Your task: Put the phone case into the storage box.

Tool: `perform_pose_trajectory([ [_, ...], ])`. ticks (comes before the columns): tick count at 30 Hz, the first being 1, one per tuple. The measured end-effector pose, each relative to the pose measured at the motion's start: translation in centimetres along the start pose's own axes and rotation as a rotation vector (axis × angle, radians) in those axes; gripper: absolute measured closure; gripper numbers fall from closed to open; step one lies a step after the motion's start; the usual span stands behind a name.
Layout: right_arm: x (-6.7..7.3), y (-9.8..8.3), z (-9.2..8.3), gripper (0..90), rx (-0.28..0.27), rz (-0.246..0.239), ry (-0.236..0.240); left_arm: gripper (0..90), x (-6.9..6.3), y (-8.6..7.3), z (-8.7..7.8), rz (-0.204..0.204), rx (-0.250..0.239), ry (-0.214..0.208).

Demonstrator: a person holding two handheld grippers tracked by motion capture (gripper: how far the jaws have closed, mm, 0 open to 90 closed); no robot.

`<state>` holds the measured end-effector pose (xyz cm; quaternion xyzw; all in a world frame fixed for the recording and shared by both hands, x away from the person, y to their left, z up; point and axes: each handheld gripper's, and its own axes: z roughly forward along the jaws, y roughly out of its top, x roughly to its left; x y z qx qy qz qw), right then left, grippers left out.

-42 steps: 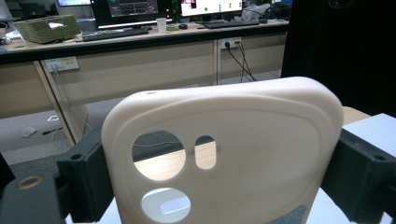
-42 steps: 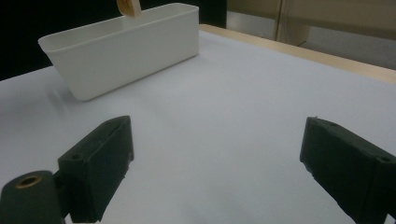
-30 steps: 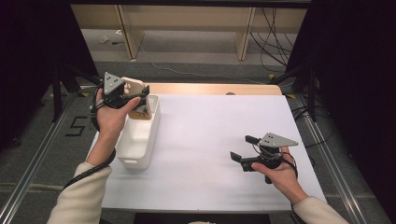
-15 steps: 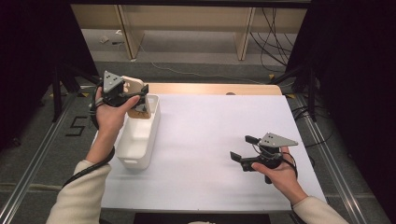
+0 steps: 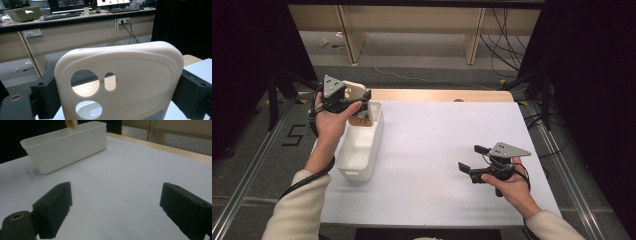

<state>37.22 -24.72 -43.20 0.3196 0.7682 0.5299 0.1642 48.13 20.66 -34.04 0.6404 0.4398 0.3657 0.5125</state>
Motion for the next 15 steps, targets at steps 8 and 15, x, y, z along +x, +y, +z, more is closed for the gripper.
perform_pose_trajectory([
  [8,0.01,-0.01,0.02,11.9,-0.001,0.002,0.001,10.5,0.19,0.05,0.43,0.001,0.002,0.003],
  [15,0.00,-0.02,0.03,12.2,0.001,0.003,0.001,10.5,0.21,0.10,0.79,-0.002,0.003,0.001],
])
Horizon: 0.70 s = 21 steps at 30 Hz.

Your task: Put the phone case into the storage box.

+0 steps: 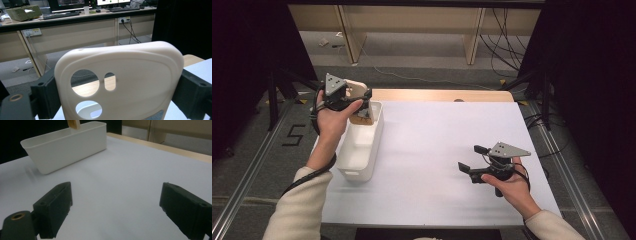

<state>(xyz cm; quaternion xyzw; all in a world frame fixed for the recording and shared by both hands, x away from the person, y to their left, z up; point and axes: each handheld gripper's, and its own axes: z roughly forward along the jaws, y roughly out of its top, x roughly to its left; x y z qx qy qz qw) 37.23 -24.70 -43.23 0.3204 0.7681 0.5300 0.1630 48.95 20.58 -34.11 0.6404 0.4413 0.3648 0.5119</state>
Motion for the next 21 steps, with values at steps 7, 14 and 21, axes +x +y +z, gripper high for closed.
perform_pose_trajectory([
  [7,0.02,-0.02,0.03,12.3,0.003,0.000,0.000,10.4,-0.07,0.02,0.25,0.005,0.004,-0.003],
  [14,-0.02,-0.02,0.03,12.4,0.001,0.000,-0.001,10.4,0.05,-0.03,0.51,0.001,0.006,-0.001],
  [21,-0.01,-0.01,0.04,12.4,0.000,0.001,0.002,10.4,0.08,0.00,0.78,0.002,0.004,-0.004],
])
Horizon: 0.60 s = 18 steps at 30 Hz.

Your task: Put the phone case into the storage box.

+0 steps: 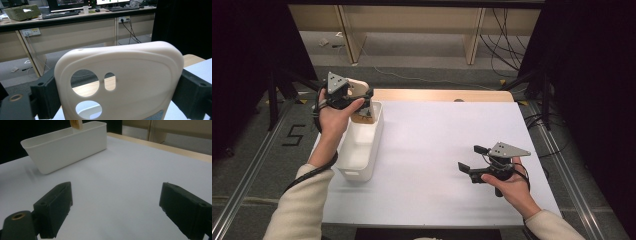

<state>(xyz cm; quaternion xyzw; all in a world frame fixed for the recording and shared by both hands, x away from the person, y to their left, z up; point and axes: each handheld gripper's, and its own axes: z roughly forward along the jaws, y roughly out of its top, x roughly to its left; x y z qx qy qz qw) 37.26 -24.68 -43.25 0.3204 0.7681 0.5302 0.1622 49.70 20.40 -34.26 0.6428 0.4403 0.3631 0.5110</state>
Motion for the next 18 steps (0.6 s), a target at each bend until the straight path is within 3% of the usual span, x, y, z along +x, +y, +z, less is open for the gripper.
perform_pose_trajectory([
  [18,0.01,0.00,0.01,12.8,0.001,0.001,0.001,10.4,0.17,-0.06,0.71,0.001,0.008,-0.002],
])
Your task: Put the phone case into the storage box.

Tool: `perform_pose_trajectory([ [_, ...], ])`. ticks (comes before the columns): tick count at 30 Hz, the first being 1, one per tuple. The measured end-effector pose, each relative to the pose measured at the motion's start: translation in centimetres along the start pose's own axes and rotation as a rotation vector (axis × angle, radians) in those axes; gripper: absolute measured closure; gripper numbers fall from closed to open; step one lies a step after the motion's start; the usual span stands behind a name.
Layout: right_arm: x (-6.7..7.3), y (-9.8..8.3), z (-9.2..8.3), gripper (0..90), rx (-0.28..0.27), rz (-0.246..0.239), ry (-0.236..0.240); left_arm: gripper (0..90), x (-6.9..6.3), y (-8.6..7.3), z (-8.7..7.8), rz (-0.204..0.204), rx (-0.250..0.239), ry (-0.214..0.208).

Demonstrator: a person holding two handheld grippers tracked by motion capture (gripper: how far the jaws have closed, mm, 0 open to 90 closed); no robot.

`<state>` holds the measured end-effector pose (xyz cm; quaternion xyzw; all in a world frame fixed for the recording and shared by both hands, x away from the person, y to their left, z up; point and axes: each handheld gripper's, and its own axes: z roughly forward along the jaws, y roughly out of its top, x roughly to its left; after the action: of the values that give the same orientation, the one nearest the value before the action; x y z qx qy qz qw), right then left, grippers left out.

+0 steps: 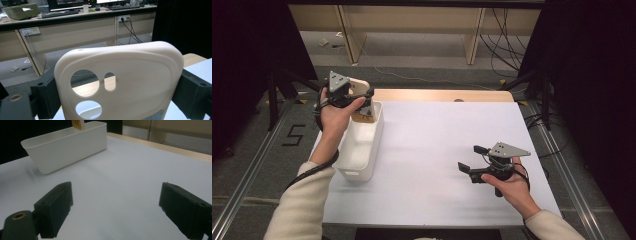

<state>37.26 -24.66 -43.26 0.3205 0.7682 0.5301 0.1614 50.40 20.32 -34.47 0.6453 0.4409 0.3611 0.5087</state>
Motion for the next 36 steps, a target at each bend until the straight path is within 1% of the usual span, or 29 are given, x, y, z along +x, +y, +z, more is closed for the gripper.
perform_pose_trajectory([
  [2,0.00,0.00,0.00,12.8,0.001,0.001,0.000,10.4,0.04,0.02,0.11,0.005,0.003,0.000],
  [20,0.02,-0.01,0.01,12.9,0.002,0.000,0.003,10.4,0.43,0.02,0.56,-0.005,0.006,0.004],
  [23,0.01,-0.01,0.02,12.9,0.001,0.001,0.003,10.3,0.45,-0.02,0.62,0.001,0.008,0.004],
  [36,0.00,-0.01,0.01,13.5,0.001,0.001,0.004,10.3,0.51,-0.13,0.94,-0.001,0.012,0.001],
])
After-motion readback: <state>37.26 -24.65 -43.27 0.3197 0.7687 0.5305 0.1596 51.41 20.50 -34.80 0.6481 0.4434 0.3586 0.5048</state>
